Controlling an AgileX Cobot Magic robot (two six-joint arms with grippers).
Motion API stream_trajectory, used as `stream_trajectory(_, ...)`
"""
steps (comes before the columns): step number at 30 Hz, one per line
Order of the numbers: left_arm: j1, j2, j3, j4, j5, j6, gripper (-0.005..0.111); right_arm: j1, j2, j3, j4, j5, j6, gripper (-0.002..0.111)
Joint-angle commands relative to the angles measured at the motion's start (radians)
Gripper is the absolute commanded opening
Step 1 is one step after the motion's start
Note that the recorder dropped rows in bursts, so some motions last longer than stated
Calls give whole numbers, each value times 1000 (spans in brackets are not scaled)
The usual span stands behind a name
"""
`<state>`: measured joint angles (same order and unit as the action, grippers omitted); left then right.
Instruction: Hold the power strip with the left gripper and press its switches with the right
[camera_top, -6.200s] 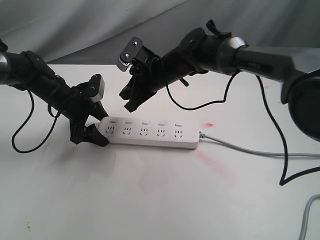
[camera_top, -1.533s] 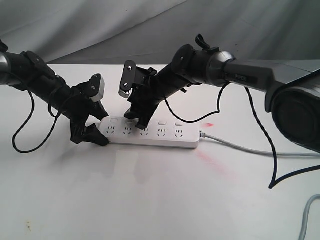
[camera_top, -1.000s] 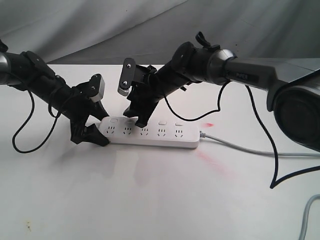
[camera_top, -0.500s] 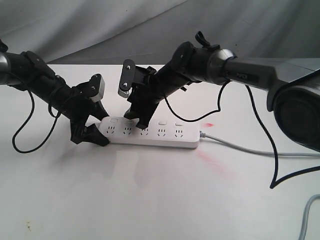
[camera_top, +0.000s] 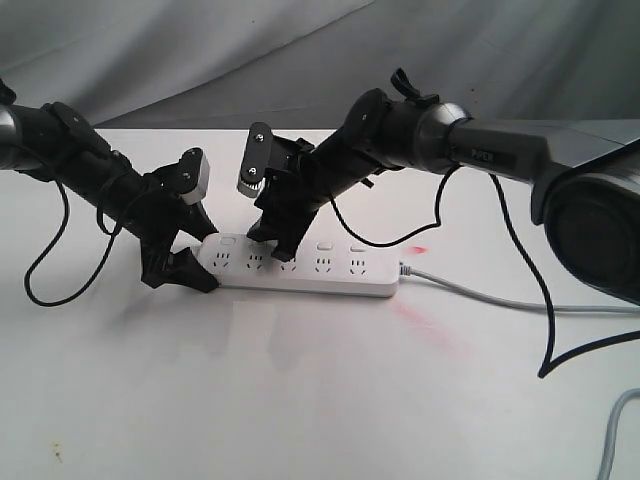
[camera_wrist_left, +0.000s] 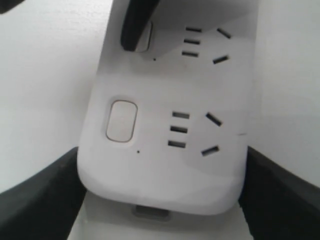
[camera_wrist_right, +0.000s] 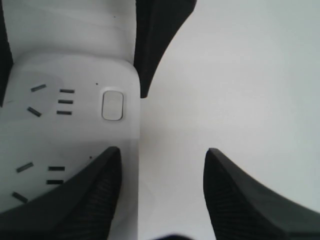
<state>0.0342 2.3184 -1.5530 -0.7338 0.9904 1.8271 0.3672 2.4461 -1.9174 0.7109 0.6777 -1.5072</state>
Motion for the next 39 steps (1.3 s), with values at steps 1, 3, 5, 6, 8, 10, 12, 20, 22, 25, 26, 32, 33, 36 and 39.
stream_trajectory(1,-3,32,17,41,4,-13,64,-9,21,42,-46,7,-10,48)
stream_trajectory(3,-3,32,17,41,4,-13,64,-9,27,48,-46,5,-10,48)
stream_trajectory(5,-3,32,17,41,4,-13,64,-9,36,48,-48,7,-10,48)
stream_trajectory(6,-3,32,17,41,4,-13,64,-9,38,48,-48,5,-10,48)
stream_trajectory(8,-3,32,17,41,4,-13,64,-9,43,48,-48,7,-10,48)
stream_trajectory(10,-3,32,17,41,4,-13,64,-9,43,48,-47,7,-10,48)
stream_trajectory(12,-3,32,17,41,4,-13,64,-9,44,48,-47,9,-10,48)
stream_trajectory(20,-3,32,17,41,4,-13,64,-9,-16,48,54,18,-10,48)
stream_trajectory(22,-3,32,17,41,4,-13,64,-7,-46,48,58,20,-3,48)
stream_trajectory(25,-3,32,17,41,4,-13,64,-9,-84,48,48,37,32,48)
stream_trajectory(26,-3,32,17,41,4,-13,64,-15,-92,48,35,48,43,48)
stream_trajectory(32,-3,32,17,41,4,-13,64,-51,-97,48,-10,91,64,48)
stream_trajectory(33,-3,32,17,41,4,-13,64,-56,-97,48,-16,93,75,48)
stream_trajectory(36,-3,32,17,41,4,-13,64,-68,-95,48,-30,93,80,48)
stream_trajectory(39,-3,32,17,41,4,-13,64,-70,-80,57,-32,89,80,48)
